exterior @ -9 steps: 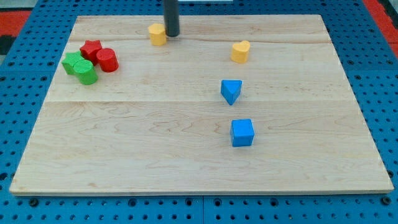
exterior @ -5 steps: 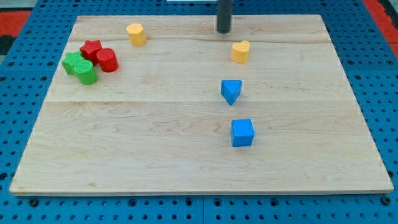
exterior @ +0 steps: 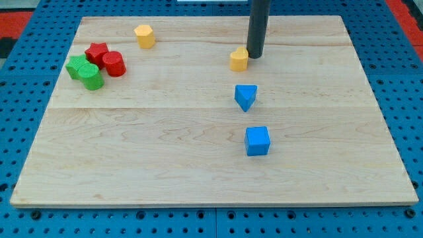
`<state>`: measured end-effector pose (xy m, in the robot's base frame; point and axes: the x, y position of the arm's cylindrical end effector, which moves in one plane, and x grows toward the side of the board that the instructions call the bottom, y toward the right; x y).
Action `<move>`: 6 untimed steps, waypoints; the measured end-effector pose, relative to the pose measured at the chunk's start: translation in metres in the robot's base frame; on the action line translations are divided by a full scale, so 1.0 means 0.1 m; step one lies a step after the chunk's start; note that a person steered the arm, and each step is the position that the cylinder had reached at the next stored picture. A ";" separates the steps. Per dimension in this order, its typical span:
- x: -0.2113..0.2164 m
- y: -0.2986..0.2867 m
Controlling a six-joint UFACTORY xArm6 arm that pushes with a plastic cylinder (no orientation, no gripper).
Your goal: Push the yellow heart towards the life side of the yellow hexagon
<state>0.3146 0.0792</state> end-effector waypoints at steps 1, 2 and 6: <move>0.16 -0.08; 0.19 -0.45; 0.53 -1.18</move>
<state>0.3675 -0.0388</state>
